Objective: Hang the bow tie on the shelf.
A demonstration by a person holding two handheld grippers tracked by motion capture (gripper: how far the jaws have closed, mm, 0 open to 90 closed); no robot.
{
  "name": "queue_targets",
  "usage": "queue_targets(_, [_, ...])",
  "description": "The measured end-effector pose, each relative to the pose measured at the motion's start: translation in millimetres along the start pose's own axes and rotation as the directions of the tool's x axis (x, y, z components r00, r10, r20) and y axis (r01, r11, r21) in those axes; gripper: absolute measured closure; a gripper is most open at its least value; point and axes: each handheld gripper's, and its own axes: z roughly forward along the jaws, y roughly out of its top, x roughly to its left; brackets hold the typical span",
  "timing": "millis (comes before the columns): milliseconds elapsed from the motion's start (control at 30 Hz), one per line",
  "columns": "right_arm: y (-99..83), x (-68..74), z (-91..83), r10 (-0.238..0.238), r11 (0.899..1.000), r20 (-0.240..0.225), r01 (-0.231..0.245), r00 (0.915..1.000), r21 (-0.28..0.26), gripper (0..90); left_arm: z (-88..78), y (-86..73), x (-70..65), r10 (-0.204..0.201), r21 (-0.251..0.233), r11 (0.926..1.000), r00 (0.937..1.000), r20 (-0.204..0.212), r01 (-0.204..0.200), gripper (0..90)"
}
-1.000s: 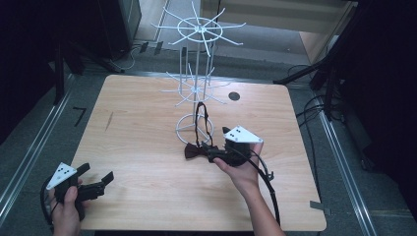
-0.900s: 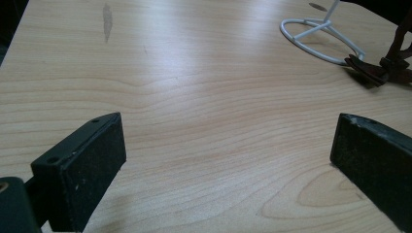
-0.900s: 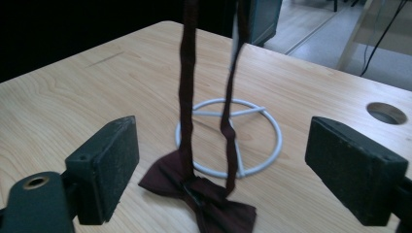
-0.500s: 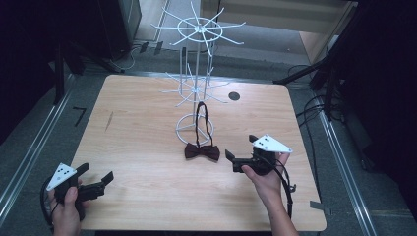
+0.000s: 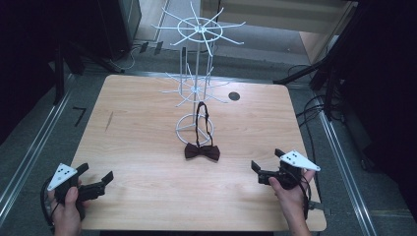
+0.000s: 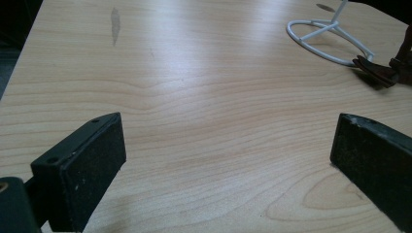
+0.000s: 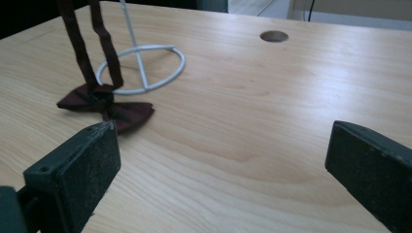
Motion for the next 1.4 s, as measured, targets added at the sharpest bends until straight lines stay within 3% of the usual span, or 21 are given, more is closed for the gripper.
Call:
queue_targets(300, [-18.4, -26.8, -21.8, 0.029, 1.000, 0.057, -0.030, 0.9980, 0.006, 0.0, -0.2, 0.0, -0.4, 0.001, -0.002, 1.0000, 1.0000, -0.004, -0.001, 0.1])
queue_targets(433, [-32.0, -38.3, -28.9, 0.017, 0.999, 0.104, -0.021, 0.9944, 0.035, 0.0, -0.5, -0.2, -0.4, 0.001, -0.005, 1.0000, 1.0000, -0.005, -0.001, 0.1])
queue_targets(700, [-50.0, -57.7, -51.6, 0.052, 0.998, 0.140, -0.058, 0.9887, 0.040, 0.0, 0.4, 0.4, -1.0, 0.008, 0.005, 1.0000, 0.9999, -0.014, -0.007, 0.1])
queue_targets(1033, [-75.4, -91.6, -81.7, 0.120, 0.991, 0.226, -0.129, 0.9666, 0.028, 0.3, 0.8, 0.4, -1.2, 0.008, 0.003, 1.0000, 0.9998, -0.020, -0.008, 0.1])
queue_targets(1200, [-86.0, -98.8, -86.8, 0.152, 0.986, 0.245, -0.166, 0.9575, 0.035, 0.3, 0.2, 0.0, -1.4, 0.009, 0.002, 1.0000, 0.9997, -0.023, -0.008, 0.1])
queue_targets(1400, [-84.7, -96.4, -86.3, 0.151, 0.987, 0.244, -0.162, 0.9579, 0.025, 0.3, -0.1, -0.2, -1.9, 0.011, 0.002, 0.9999, 0.9997, -0.022, -0.011, 0.1])
